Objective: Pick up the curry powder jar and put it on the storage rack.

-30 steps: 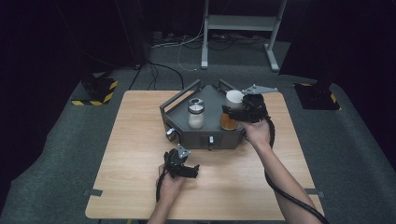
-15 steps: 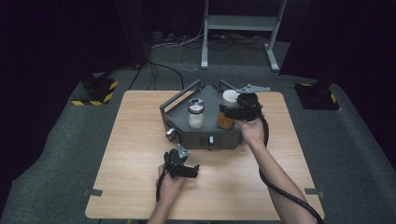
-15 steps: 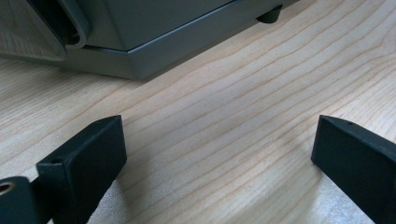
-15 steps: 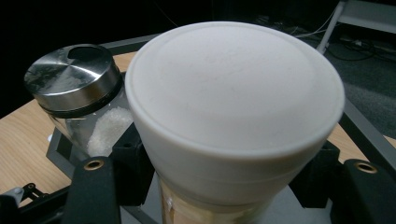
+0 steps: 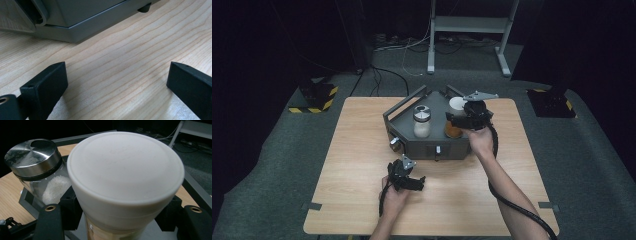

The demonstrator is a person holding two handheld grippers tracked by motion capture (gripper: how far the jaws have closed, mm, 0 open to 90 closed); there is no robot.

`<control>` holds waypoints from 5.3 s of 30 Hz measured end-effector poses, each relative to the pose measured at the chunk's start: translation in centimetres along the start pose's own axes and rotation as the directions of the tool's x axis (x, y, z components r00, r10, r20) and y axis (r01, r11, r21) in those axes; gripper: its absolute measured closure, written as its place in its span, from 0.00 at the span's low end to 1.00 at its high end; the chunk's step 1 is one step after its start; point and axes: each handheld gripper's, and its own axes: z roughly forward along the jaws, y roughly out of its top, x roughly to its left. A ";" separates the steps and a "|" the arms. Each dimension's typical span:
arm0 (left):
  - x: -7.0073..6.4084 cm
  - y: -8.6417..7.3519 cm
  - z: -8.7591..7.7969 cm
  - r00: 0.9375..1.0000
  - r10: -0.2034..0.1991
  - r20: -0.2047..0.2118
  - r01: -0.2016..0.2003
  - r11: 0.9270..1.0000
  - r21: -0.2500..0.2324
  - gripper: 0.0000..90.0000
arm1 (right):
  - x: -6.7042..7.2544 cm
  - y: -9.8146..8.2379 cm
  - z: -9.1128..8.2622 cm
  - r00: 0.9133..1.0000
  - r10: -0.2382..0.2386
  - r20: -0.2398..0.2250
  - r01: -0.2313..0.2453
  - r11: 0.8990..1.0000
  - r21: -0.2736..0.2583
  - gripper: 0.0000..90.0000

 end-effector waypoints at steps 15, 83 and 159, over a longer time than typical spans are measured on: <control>0.0 0.0 0.0 1.000 0.002 -0.002 -0.002 1.000 0.000 0.04 | 0.0 -0.5 -0.1 1.000 -0.017 -0.005 0.017 1.000 -0.011 0.39; 0.0 0.0 0.0 1.000 0.004 -0.003 -0.004 1.000 0.000 0.04 | -1.7 -5.1 -3.1 0.998 0.035 -0.042 -0.038 0.997 -0.070 0.15; -0.1 0.0 0.0 1.000 0.003 -0.004 -0.003 1.000 -0.002 0.04 | -1.8 -18.5 -3.8 0.993 0.104 0.063 -0.110 0.989 0.103 0.15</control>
